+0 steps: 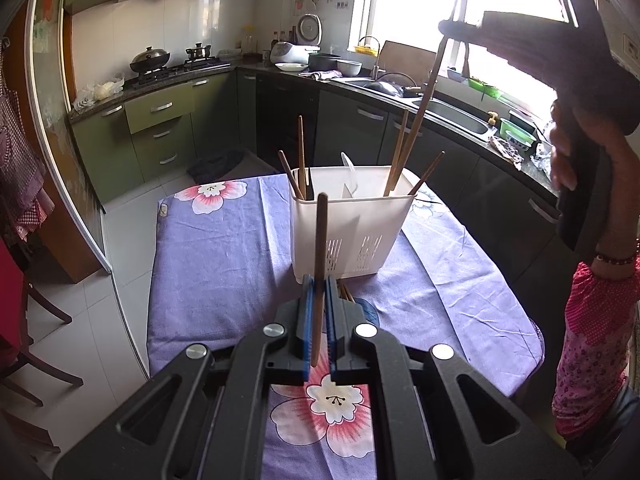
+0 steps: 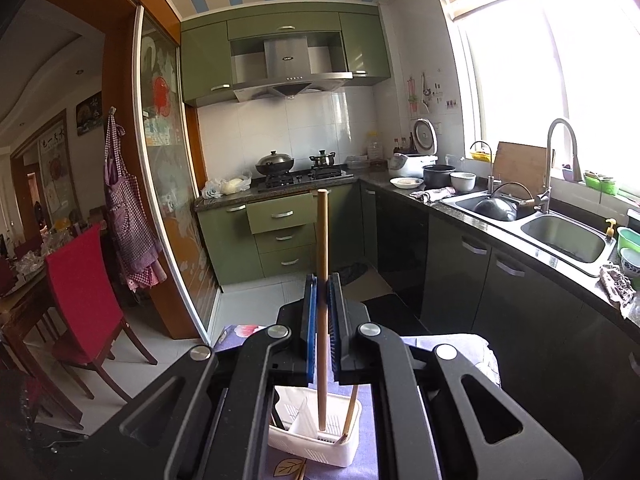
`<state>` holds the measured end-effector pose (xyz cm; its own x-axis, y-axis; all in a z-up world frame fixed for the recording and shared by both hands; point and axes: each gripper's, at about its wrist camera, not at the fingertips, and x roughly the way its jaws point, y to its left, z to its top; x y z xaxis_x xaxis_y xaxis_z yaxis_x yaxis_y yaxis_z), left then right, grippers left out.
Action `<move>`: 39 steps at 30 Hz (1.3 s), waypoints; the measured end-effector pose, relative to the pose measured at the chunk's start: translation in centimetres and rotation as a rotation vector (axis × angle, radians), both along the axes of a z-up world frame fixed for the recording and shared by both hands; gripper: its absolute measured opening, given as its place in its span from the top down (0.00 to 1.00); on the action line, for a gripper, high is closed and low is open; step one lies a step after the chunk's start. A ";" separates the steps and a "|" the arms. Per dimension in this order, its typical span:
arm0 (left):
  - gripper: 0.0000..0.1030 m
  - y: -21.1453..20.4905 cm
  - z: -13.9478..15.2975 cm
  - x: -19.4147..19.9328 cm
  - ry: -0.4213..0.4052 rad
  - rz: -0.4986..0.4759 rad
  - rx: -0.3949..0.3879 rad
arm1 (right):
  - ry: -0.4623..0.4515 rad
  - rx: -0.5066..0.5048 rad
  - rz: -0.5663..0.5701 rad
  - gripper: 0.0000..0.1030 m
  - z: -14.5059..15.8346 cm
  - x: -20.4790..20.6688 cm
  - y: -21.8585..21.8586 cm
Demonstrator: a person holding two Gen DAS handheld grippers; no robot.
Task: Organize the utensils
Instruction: 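Insert the right gripper's chopstick into the holder and open it while the left holds its chopstick above, then lower the left gripper's chopstick into the white holder and open the left gripper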
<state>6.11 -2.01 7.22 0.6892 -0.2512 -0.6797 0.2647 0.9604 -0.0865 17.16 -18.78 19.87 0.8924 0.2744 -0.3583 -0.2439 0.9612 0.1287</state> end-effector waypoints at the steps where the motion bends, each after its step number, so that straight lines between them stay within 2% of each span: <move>1: 0.94 0.0 0.0 0.0 -0.001 0.000 -0.001 | 0.013 -0.006 -0.002 0.94 -0.6 0.4 0.2; 6: 0.94 0.0 0.4 0.3 -0.006 0.001 0.000 | 0.085 -0.040 0.004 0.92 -4.1 2.1 1.0; 10: 0.94 -0.1 0.6 0.4 -0.008 -0.004 -0.002 | 0.092 -0.033 0.022 0.89 -5.3 1.6 1.3; 16: 0.94 -0.2 1.5 0.9 -0.010 -0.009 -0.011 | 0.007 0.018 0.048 0.88 -4.6 -3.6 0.0; 21: 0.94 -0.6 3.5 1.6 -0.044 -0.019 -0.005 | -0.022 0.009 0.030 0.88 -6.8 -9.3 -1.5; 25: 0.94 -1.1 5.4 2.3 -0.062 -0.043 -0.019 | 0.048 0.042 0.022 0.88 -10.3 -11.8 -3.1; 30: 0.94 -1.7 8.2 3.4 -0.099 -0.061 -0.033 | 0.147 0.106 -0.007 0.88 -14.4 -12.5 -5.4; 35: 0.94 -2.6 11.5 4.5 -0.158 -0.065 -0.043 | 0.220 0.138 -0.002 0.87 -17.2 -12.1 -6.5; 39: 0.94 -3.2 13.7 5.8 -0.203 -0.047 -0.039 | 0.253 0.141 -0.005 0.86 -18.4 -11.0 -6.8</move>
<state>11.92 -5.21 20.92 0.7982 -0.3096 -0.5168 0.3248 0.9436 -0.0636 6.15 -25.57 1.50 0.7810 0.3328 -0.5285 -0.1818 0.9307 0.3173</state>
